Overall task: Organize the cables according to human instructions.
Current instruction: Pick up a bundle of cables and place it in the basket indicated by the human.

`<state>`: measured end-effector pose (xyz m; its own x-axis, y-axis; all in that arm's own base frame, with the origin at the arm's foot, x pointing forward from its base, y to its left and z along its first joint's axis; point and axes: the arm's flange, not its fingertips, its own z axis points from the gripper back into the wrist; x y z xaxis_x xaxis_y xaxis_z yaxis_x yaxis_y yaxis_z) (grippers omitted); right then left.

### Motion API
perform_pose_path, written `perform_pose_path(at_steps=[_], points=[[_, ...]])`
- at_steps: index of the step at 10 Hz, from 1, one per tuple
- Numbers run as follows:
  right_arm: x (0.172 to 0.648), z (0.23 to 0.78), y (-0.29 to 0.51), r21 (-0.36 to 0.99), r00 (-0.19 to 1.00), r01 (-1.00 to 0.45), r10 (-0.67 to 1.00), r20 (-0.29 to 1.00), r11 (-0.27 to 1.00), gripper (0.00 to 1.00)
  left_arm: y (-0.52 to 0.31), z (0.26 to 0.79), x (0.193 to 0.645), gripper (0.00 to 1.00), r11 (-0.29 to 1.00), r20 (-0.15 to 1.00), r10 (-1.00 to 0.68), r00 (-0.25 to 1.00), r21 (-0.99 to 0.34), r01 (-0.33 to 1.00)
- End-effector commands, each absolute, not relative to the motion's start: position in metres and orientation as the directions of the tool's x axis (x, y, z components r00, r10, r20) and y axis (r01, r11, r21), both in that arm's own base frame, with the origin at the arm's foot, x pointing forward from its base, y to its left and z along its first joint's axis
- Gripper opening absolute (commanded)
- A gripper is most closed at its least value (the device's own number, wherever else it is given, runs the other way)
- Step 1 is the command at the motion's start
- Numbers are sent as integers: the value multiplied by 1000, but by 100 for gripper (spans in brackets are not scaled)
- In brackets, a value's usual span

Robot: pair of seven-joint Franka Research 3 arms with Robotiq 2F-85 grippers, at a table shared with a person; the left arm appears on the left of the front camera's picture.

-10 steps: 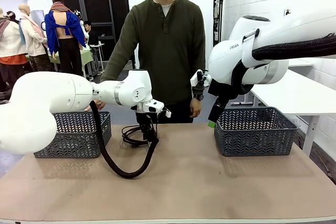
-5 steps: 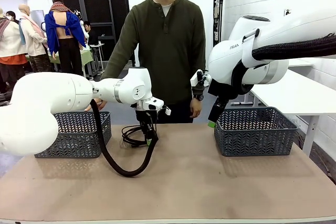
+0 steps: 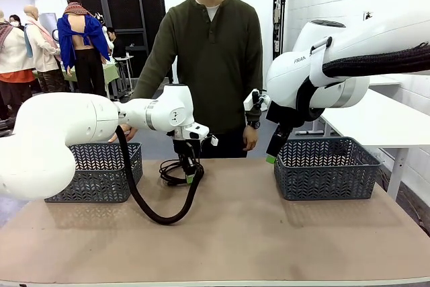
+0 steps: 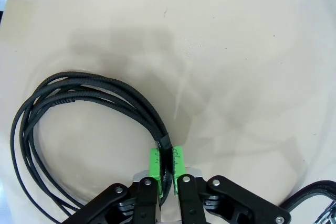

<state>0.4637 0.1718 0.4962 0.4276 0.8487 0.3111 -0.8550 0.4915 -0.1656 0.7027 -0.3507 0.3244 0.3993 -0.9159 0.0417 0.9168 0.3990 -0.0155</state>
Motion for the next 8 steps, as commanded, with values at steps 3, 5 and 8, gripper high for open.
perform_pose_path(at_steps=[3, 5, 8], points=[[464, 496, 171, -170, 431, -854, 851, 301, 492, 100, -358, 345, 717, 0, 417, 29, -909, 417, 42, 908], [464, 496, 171, -170, 431, -854, 851, 301, 492, 100, -363, 380, 706, 0, 371, 45, -929, 368, 124, 920], [464, 496, 171, -170, 431, -854, 851, 301, 492, 100, -363, 440, 685, 0, 256, 38, -967, 253, 169, 952]])
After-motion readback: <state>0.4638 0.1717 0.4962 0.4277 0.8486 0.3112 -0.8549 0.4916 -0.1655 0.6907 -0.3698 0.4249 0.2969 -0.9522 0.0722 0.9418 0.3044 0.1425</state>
